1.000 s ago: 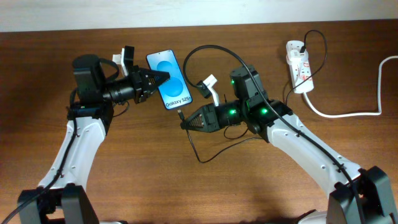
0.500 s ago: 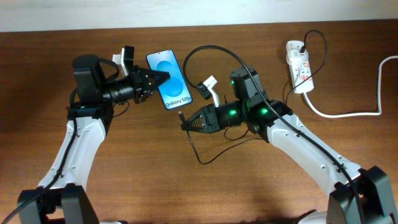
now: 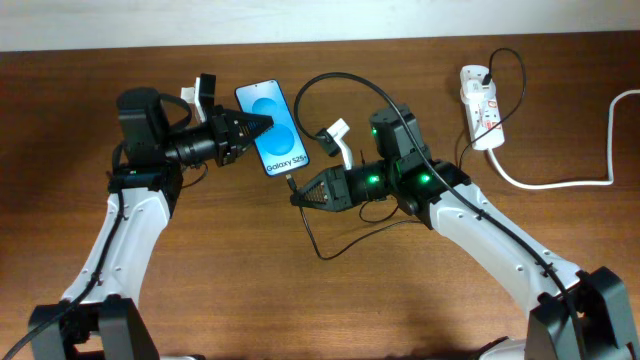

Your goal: Plug charger to phone and switch on socket

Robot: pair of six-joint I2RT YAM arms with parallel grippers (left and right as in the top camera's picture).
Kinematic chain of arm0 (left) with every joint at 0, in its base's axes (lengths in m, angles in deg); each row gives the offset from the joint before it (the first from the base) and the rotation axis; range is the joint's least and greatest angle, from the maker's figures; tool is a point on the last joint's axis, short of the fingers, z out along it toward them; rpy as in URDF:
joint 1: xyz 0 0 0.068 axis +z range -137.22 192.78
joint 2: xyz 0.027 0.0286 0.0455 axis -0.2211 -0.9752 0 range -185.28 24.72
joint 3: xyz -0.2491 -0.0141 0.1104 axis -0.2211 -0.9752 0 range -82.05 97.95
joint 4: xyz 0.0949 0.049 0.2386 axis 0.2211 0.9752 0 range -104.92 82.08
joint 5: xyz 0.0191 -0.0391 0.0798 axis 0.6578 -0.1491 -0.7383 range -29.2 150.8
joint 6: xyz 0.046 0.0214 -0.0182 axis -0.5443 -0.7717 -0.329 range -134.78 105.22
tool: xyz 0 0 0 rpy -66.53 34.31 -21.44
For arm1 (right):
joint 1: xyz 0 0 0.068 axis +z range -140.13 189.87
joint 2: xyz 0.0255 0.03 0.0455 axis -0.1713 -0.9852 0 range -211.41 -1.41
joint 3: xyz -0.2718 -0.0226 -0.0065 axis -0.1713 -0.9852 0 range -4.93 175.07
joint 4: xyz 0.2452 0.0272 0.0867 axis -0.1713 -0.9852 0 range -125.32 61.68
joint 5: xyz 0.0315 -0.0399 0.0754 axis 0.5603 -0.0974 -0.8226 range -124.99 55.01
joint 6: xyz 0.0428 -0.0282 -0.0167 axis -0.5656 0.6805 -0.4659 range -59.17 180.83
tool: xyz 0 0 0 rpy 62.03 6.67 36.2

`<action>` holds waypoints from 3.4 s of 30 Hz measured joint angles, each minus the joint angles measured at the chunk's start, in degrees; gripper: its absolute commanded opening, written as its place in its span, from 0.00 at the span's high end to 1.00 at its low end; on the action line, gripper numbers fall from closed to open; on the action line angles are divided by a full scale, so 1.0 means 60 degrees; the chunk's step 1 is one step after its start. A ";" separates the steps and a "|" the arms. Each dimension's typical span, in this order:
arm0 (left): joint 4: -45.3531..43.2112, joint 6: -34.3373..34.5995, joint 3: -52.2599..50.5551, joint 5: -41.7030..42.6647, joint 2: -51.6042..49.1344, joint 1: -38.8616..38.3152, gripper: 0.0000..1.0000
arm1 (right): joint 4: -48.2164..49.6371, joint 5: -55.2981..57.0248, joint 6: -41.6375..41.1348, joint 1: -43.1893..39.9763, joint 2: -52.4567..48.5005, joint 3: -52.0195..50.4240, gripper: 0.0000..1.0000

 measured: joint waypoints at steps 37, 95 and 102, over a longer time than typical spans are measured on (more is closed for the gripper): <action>0.0000 0.0000 0.0000 -0.0033 0.0000 0.0007 1.00 | 0.0317 0.0211 0.0000 0.0000 0.0004 0.0000 0.96; -0.0069 -0.0794 0.0022 0.0262 0.0000 -0.0011 1.00 | 0.0645 0.0397 -0.0244 0.0044 0.0000 -0.0080 0.96; -0.0117 -0.1045 0.0138 0.0233 0.0000 -0.0215 1.00 | 0.0863 0.0393 -0.0244 0.0044 0.0000 -0.0204 0.96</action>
